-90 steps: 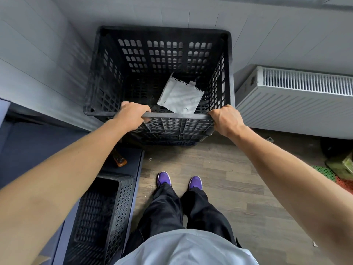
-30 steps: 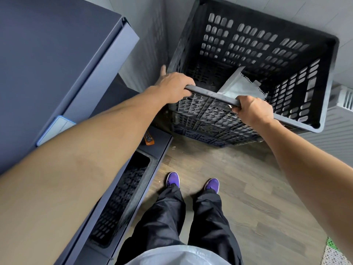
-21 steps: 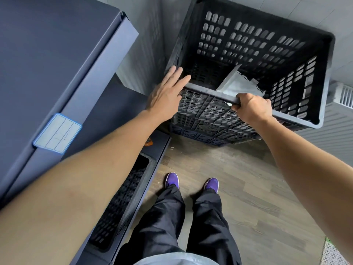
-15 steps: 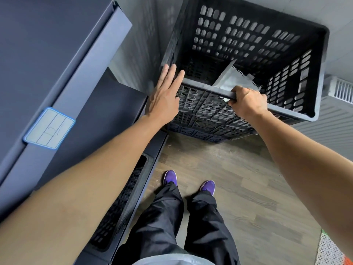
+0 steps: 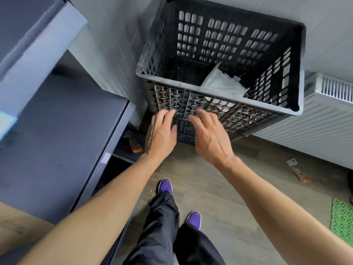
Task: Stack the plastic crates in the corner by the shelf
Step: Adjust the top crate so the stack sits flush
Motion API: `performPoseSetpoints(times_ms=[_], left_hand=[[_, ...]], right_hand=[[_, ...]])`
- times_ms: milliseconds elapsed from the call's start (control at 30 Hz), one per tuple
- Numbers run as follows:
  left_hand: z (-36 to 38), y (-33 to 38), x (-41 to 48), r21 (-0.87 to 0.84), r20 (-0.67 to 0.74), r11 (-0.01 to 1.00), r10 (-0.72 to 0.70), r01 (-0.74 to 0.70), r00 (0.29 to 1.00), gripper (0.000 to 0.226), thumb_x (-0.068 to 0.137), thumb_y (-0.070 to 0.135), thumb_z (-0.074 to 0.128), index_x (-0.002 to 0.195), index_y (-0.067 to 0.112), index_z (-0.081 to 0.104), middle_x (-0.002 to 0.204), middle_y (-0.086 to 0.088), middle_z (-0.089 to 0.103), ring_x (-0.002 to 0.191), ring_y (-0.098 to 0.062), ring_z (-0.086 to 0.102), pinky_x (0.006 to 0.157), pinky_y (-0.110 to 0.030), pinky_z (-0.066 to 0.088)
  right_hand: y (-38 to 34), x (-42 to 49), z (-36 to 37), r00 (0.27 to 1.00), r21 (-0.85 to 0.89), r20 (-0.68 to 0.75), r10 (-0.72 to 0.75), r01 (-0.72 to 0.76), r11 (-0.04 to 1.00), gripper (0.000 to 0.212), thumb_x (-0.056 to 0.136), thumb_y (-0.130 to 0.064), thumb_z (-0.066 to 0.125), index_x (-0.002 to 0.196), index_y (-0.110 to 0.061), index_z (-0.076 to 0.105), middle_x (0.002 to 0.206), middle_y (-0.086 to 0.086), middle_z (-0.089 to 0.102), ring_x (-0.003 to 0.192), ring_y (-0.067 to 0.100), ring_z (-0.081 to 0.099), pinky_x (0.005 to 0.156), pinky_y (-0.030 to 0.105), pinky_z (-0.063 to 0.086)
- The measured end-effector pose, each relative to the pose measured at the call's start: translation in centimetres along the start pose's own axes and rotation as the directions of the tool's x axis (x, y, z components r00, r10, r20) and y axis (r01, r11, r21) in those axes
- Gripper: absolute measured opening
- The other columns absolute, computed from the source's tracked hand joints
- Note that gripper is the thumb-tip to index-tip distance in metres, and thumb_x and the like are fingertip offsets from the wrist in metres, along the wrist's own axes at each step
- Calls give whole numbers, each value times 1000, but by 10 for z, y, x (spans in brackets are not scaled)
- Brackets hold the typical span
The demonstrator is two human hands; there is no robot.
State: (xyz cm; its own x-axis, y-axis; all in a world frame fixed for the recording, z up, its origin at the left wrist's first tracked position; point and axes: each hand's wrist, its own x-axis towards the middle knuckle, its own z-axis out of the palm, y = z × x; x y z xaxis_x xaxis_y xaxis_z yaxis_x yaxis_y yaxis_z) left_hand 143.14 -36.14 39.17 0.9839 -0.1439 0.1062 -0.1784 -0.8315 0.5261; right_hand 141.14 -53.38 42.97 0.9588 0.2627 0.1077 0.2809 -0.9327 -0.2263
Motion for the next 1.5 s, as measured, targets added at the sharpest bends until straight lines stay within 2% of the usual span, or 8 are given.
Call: performPoseSetpoints(times_ms=[133,367,700,800,967,1133,1267,1500], left_hand=[[61,-22,-21,-50,109,968,-241,247,964,38,99,31,51,135,18,54,126,-3,55,117,-26,53,93,-42,47],[166,-88,-1,-288,51,835,-475,468,879,30,100,33,48,125,20,60,107,-1,67,102,-23,62,86,-38,51],[239,-146,66,-579,-237,739,-557,344,796,35,94,62,38,95,28,48,96,-4,72,91,-28,69,83,-39,54],[250,-150,70,-743,-216,617,-588,259,779,48,82,77,39,86,30,48,90,-1,72,86,-26,70,85,-41,55],[242,-137,72,-943,-82,302,-621,141,780,31,94,48,57,81,22,49,73,-4,71,63,-19,66,70,-35,59],[236,-132,78,-983,31,118,-650,141,759,27,92,39,65,91,15,54,70,-4,68,54,-14,64,63,-32,59],[235,-129,78,-993,37,64,-655,103,755,32,91,36,68,108,10,57,70,-5,68,51,-13,62,52,-25,57],[231,-130,76,-986,42,99,-647,137,762,22,94,34,65,86,18,52,70,-5,68,53,-14,62,57,-28,57]], right_hand=[[18,-35,67,969,106,181,170,-191,976,43,86,-11,56,130,-14,56,123,10,54,107,32,47,78,45,52],[53,-26,193,959,181,206,193,-231,956,38,96,-25,48,134,-22,53,125,6,56,118,30,48,83,43,52],[53,54,306,987,236,-161,19,20,972,44,98,-30,43,142,-31,38,127,2,58,115,27,54,79,41,51],[55,55,319,955,197,-297,-7,68,978,44,98,-29,43,140,-33,33,120,1,62,104,27,60,67,38,51],[62,45,310,918,212,-397,11,80,974,41,97,-28,49,136,-28,35,98,0,68,82,24,65,54,31,39],[60,53,299,900,-16,-432,-50,47,999,43,96,-27,49,138,-20,46,109,5,68,94,29,66,60,37,50],[61,54,298,891,-96,-451,-58,17,995,46,91,-18,53,137,-18,53,105,9,63,98,33,62,62,38,51],[70,48,300,845,-296,-503,-180,27,955,52,84,-13,49,136,-14,56,100,12,51,94,33,49,78,44,44]])
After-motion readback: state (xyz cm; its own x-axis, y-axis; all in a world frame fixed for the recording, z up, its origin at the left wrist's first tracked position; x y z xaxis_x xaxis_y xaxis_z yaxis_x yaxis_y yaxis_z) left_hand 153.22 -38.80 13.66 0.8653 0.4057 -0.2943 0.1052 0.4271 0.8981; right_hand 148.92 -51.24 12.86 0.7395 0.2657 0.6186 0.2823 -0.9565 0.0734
